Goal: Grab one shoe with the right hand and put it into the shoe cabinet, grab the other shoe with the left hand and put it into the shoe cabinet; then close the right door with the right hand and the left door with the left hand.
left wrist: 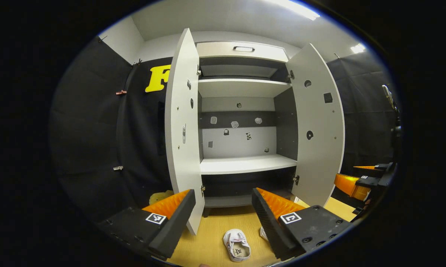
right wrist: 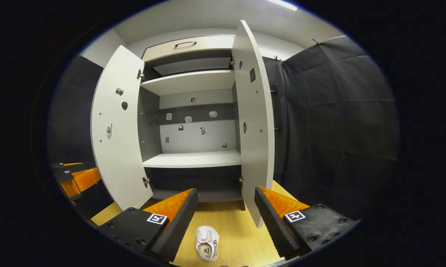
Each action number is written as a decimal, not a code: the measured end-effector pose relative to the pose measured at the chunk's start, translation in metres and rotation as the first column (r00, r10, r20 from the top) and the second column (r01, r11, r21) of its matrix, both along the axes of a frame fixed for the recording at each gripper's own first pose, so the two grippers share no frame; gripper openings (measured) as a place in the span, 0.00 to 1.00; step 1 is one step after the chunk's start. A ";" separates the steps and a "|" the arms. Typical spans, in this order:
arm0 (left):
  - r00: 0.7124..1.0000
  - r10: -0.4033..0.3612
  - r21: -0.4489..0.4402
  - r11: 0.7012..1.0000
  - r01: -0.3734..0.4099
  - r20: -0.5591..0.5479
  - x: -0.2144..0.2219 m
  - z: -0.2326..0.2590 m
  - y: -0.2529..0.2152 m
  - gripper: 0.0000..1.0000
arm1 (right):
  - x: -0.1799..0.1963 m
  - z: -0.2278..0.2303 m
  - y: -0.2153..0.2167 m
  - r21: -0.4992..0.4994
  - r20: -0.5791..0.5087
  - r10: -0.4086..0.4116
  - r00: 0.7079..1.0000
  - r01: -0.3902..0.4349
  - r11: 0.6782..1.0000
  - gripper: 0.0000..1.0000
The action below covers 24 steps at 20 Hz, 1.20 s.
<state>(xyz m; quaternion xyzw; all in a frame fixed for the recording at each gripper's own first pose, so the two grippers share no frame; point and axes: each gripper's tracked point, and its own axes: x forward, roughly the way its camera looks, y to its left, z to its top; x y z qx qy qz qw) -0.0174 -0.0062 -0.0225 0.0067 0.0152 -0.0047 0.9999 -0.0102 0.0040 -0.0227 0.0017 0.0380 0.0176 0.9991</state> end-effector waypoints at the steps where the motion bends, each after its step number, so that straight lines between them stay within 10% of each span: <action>1: 1.000 -0.001 0.001 1.000 0.001 -0.005 -0.002 -0.003 0.002 0.95 | -0.001 -0.002 0.004 0.000 -0.011 0.007 1.000 -0.007 1.000 0.98; 16: 0.997 -0.054 0.001 0.999 0.054 -0.060 -0.022 -0.039 0.038 0.95 | 0.011 -0.107 0.076 0.001 -0.301 0.081 0.950 -0.085 0.996 0.99; 24: 0.988 -0.104 -0.024 0.995 0.102 -0.118 -0.024 -0.075 0.057 0.95 | -0.001 -0.227 0.117 0.006 -0.523 0.148 0.839 -0.170 0.985 0.99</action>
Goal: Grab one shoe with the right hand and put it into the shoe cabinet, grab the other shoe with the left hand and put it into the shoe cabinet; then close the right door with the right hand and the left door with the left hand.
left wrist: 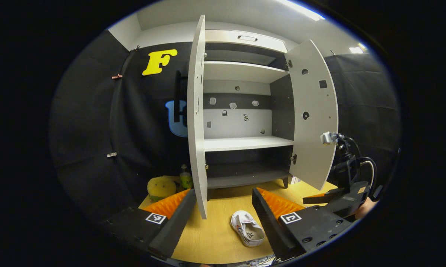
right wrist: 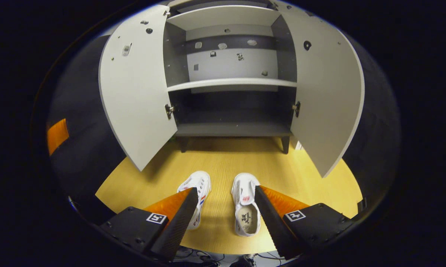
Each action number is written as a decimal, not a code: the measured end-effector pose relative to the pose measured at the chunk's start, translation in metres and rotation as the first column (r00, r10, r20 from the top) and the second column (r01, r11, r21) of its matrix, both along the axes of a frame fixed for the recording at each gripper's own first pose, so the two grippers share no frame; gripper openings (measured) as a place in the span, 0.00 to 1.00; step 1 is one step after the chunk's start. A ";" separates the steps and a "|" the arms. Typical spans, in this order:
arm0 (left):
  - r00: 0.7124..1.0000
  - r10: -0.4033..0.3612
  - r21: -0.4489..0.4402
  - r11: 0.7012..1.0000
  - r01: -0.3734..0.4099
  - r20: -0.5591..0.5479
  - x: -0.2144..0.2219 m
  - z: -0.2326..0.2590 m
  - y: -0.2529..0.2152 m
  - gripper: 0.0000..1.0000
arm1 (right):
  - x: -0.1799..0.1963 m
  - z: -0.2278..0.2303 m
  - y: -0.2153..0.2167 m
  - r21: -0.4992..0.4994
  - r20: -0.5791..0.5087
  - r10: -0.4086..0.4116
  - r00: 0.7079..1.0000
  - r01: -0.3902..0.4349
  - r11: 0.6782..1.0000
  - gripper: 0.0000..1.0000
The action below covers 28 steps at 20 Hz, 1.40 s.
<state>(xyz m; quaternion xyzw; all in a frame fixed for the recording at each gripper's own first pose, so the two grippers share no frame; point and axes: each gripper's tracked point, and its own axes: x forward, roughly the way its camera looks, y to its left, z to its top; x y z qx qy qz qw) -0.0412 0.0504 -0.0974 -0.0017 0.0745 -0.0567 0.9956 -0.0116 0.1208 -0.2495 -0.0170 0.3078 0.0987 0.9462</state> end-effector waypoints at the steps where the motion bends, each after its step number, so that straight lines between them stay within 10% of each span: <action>1: 1.000 0.006 -0.004 1.000 -0.007 -0.010 0.001 -0.007 0.005 0.95 | -0.002 -0.011 0.001 0.006 -0.009 -0.002 1.000 0.002 1.000 0.99; 12: 0.990 0.063 -0.026 0.997 -0.067 -0.123 0.001 -0.067 0.032 0.95 | 0.010 -0.124 -0.016 -0.103 -0.113 -0.064 0.992 0.052 0.993 0.99; 28: 0.984 0.071 -0.024 0.997 -0.076 -0.165 0.014 -0.087 0.034 0.95 | 0.076 -0.160 -0.012 -0.118 -0.120 -0.129 0.984 0.115 0.986 0.97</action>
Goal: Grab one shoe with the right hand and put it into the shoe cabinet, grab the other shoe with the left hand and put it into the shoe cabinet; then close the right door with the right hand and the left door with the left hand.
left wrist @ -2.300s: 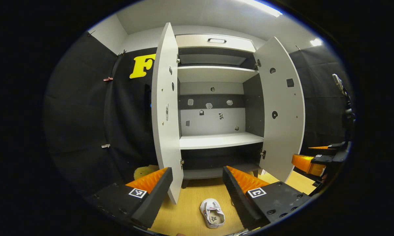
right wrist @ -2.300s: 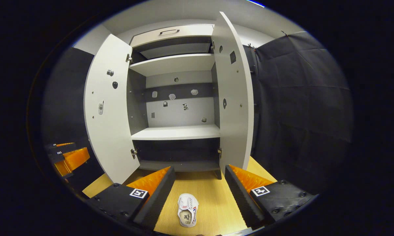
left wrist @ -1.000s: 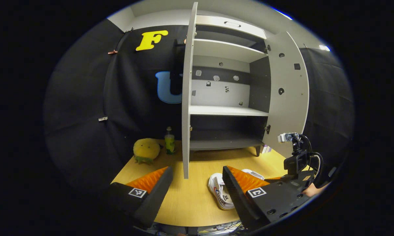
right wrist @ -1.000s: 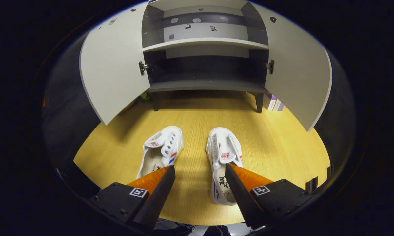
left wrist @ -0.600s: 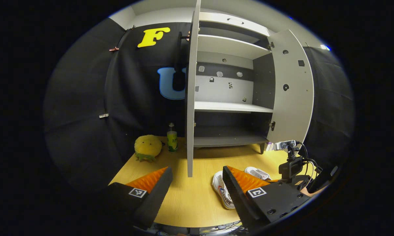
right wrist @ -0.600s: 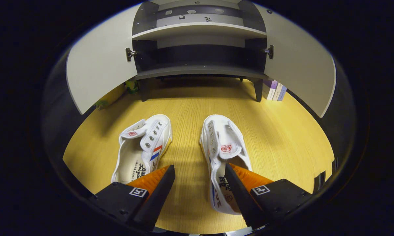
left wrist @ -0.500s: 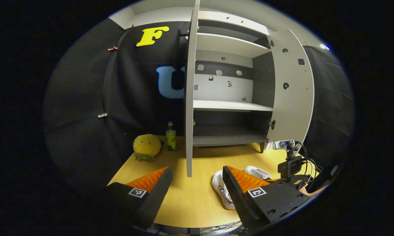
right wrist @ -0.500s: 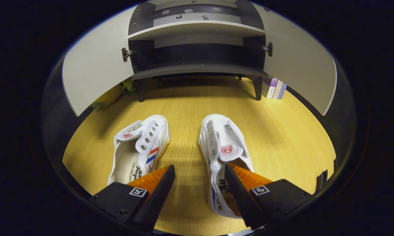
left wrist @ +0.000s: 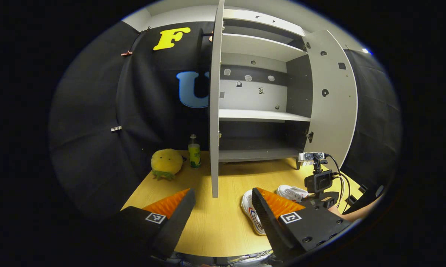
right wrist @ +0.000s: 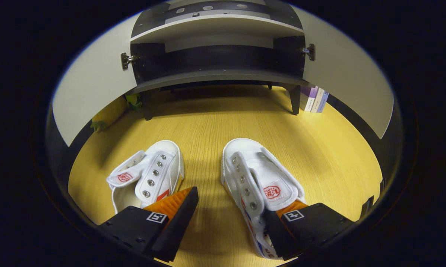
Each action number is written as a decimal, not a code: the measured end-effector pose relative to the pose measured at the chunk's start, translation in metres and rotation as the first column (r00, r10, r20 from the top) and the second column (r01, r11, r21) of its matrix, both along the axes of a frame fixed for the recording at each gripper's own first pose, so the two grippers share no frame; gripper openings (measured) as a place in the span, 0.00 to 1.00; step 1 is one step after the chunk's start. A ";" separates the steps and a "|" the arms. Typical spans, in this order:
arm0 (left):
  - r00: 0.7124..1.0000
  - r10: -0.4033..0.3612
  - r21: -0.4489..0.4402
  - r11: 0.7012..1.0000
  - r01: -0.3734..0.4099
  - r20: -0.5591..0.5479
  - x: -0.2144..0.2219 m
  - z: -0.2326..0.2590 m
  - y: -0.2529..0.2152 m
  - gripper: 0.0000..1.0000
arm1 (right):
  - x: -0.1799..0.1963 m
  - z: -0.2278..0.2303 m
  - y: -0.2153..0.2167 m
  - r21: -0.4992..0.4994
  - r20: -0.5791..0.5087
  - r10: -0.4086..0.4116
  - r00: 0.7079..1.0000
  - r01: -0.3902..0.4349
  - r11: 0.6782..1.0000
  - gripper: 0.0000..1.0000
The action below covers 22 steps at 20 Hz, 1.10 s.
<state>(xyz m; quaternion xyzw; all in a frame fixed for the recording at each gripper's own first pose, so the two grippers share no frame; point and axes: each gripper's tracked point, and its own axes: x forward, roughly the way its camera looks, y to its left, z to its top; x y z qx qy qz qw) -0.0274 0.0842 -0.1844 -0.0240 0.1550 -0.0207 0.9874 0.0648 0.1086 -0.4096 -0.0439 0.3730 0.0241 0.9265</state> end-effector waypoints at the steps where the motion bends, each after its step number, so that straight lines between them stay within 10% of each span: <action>1: 1.000 0.007 0.001 1.000 -0.007 -0.001 0.000 0.001 0.001 0.95 | 0.001 -0.001 -0.002 -0.022 -0.002 0.005 1.000 -0.005 1.000 0.95; 2: 1.000 0.014 0.004 1.000 -0.013 -0.003 -0.001 0.002 0.002 0.95 | 0.005 -0.001 -0.010 -0.058 0.001 -0.002 1.000 0.002 0.998 0.93; 5: 0.999 0.032 0.012 0.999 -0.032 -0.006 -0.001 0.002 0.003 0.95 | 0.008 -0.002 -0.015 -0.056 -0.009 0.010 1.000 -0.011 0.998 0.41; 8: 0.999 0.054 0.024 0.998 -0.054 0.006 0.000 0.006 0.003 0.95 | 0.009 -0.002 -0.011 -0.050 -0.024 0.062 0.998 -0.063 0.997 0.21; 22: 0.997 0.070 0.043 0.997 -0.071 0.033 0.007 0.030 -0.034 0.95 | 0.018 0.065 -0.007 0.002 0.033 0.150 0.988 -0.150 0.989 0.05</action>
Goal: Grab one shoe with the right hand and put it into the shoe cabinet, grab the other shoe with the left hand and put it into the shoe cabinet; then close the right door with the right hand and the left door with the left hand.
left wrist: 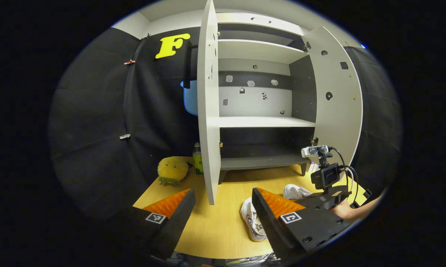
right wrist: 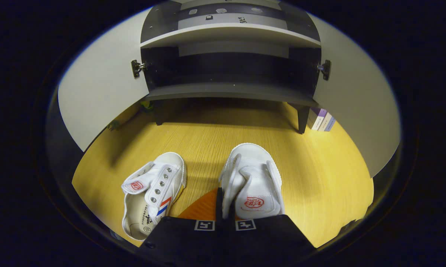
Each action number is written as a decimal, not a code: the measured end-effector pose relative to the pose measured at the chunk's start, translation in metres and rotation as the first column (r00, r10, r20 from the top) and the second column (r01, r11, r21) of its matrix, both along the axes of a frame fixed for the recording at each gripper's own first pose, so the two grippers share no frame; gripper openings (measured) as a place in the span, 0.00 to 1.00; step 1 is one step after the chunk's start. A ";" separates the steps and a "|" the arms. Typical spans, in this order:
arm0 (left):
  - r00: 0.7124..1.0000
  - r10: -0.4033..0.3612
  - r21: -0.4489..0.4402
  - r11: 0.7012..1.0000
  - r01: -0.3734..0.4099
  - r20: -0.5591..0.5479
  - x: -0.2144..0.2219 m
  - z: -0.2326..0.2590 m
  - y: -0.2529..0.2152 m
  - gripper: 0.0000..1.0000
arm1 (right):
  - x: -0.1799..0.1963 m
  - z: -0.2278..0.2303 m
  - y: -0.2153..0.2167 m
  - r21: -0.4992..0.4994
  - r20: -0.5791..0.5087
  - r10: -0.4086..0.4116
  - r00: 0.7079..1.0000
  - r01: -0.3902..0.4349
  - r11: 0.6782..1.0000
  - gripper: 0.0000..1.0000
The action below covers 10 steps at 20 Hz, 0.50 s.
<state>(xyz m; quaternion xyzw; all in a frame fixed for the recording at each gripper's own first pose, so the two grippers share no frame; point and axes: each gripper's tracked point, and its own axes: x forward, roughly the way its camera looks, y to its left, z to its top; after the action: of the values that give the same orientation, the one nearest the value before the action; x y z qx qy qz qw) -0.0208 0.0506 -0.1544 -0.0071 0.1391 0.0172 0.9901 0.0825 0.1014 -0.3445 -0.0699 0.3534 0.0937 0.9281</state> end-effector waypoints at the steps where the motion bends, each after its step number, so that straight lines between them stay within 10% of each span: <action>1: 1.000 -0.003 -0.004 1.000 0.003 -0.002 0.001 0.001 -0.003 0.95 | 0.003 0.012 0.000 0.002 0.016 0.009 1.000 -0.009 1.000 0.05; 10: 0.996 -0.072 -0.018 0.997 0.073 0.052 0.014 0.013 -0.015 0.95 | 0.045 0.151 -0.013 0.011 0.186 -0.039 0.982 0.037 0.999 0.05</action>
<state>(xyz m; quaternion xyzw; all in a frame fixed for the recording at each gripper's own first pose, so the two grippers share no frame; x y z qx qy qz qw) -0.0071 0.0356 -0.1412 -0.0121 0.1142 -0.0201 0.9932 0.1270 0.0886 -0.1938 -0.0682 0.2658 0.0704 0.9590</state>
